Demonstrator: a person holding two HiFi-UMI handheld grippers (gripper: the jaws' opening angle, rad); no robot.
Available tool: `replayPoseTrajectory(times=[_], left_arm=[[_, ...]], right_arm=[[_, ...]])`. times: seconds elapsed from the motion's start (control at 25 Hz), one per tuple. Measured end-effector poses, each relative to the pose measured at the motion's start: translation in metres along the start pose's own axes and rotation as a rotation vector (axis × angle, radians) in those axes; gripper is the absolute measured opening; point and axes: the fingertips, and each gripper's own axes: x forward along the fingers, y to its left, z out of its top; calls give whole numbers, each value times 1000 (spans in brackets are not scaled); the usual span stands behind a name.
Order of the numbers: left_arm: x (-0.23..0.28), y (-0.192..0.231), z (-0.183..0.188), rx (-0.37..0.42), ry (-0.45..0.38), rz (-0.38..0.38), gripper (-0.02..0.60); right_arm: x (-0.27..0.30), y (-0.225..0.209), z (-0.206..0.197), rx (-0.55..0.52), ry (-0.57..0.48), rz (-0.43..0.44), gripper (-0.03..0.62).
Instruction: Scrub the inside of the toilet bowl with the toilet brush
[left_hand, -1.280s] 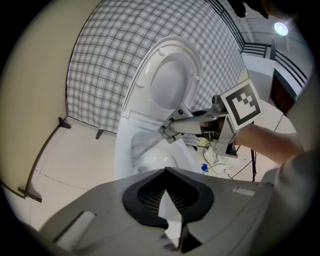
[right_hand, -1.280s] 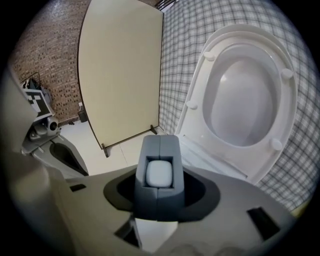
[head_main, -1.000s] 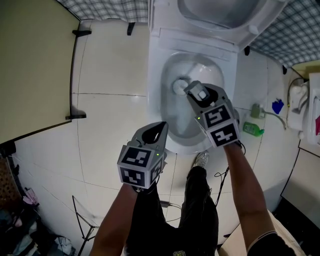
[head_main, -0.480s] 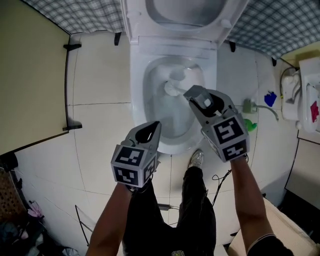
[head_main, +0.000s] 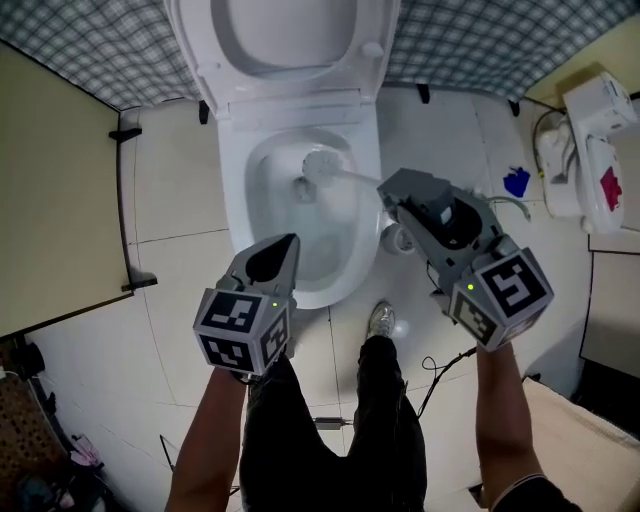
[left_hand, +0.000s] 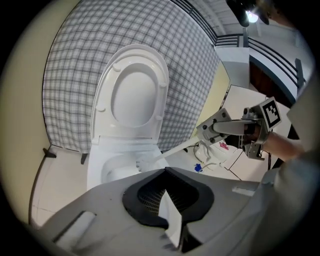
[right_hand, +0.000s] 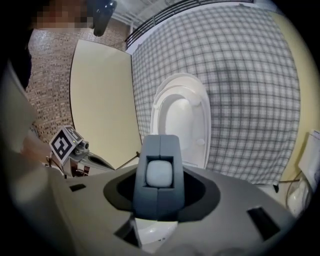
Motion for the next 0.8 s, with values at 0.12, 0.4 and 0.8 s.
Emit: replayPoseTrajectory(times=[0.12,0.4,0.8], left_arm=[[6,-20,4,17,-2,-24,9],[27,-69,1,38,22,-84,9],[61,-130,-41,39,124,-157,9]], right_arm=[[-34,-13,5,23,-40,-44,192],[-127,-69,-20,129,-79,-231,192],[-136,-113,-182,171,212,-371,192]])
